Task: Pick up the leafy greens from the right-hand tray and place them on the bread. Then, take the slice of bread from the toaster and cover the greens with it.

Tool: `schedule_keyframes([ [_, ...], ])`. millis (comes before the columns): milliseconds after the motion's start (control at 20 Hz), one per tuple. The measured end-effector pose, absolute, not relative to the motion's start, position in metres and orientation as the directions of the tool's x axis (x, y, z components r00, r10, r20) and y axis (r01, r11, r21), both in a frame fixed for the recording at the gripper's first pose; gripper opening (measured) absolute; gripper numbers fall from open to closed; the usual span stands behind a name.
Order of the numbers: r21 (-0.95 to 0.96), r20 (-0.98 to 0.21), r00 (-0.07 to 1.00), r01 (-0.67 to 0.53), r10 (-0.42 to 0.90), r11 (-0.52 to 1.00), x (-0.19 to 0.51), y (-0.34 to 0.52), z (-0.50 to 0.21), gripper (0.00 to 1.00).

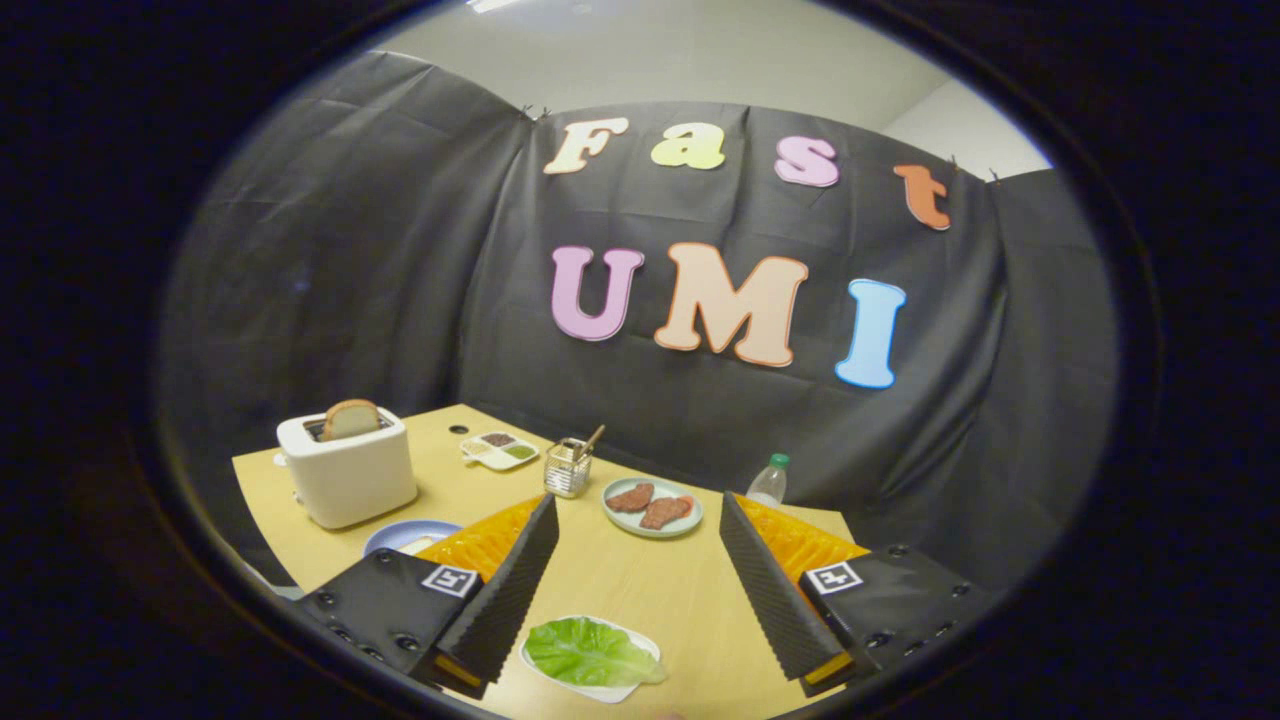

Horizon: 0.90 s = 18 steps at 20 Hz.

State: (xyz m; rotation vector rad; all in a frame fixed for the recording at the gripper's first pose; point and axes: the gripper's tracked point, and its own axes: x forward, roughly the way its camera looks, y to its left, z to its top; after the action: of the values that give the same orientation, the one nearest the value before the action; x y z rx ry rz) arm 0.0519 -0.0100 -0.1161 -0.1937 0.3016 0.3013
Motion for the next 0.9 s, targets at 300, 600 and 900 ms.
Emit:
schedule_keyframes([
  [300,-0.127,-0.439,0.838,-0.416,0.325,0.9,0.051,-0.012,-0.158,1.0],
  [600,-0.127,-0.539,0.75,-0.522,0.383,0.844,0.049,-0.005,-0.205,1.0],
  [900,-0.09,-0.635,0.652,-0.594,0.414,0.799,0.046,-0.002,-0.257,1.0],
])
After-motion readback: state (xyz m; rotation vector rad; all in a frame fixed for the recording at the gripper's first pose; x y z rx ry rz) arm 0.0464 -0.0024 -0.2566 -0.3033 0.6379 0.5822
